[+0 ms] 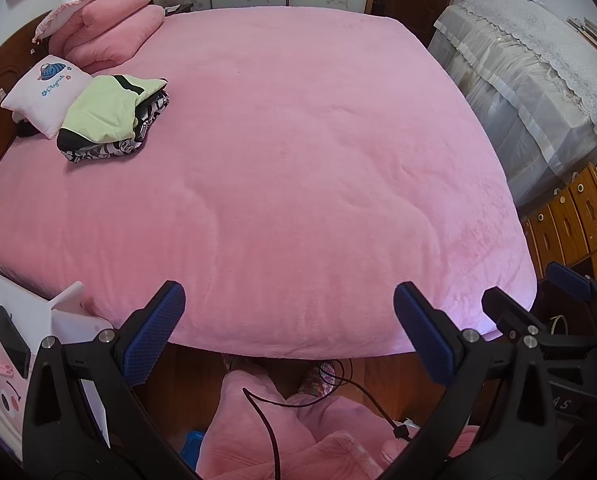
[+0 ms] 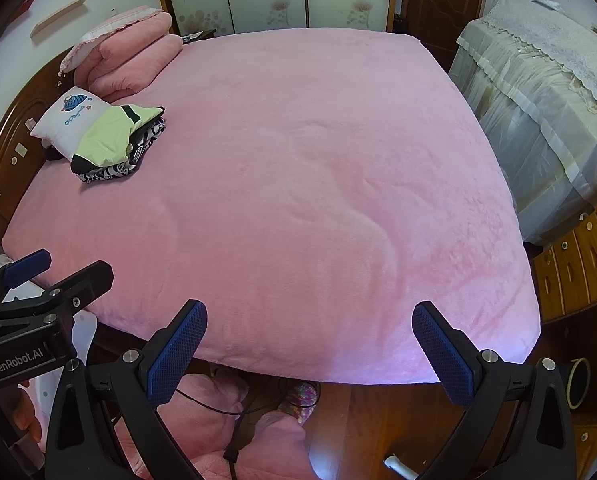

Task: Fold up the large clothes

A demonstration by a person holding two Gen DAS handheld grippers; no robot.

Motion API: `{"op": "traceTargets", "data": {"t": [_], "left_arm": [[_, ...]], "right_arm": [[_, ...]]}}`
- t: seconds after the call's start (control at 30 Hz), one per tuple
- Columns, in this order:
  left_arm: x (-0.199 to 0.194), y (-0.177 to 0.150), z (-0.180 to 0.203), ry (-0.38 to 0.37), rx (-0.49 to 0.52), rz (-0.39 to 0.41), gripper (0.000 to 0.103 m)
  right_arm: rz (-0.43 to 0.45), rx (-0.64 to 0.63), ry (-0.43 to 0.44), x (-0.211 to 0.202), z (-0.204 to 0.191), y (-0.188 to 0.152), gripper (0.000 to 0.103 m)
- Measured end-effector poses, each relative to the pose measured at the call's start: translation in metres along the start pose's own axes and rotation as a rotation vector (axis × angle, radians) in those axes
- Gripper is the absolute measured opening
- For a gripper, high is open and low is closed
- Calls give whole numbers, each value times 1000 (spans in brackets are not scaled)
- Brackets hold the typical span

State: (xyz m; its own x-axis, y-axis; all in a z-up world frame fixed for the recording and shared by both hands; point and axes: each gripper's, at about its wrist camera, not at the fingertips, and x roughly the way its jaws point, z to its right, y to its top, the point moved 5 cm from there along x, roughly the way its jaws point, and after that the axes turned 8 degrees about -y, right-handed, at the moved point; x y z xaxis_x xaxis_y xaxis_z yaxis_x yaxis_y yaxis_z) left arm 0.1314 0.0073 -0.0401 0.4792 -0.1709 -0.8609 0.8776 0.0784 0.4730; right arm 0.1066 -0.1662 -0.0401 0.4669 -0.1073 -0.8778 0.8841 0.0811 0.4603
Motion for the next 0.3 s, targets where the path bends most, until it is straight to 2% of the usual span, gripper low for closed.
{"op": "traceTargets", "data": {"t": [0.3], "left_arm": [[3, 0, 0, 7, -1, 2, 103]], "right_arm": [[-5, -14, 1, 6, 5, 3, 103]]}}
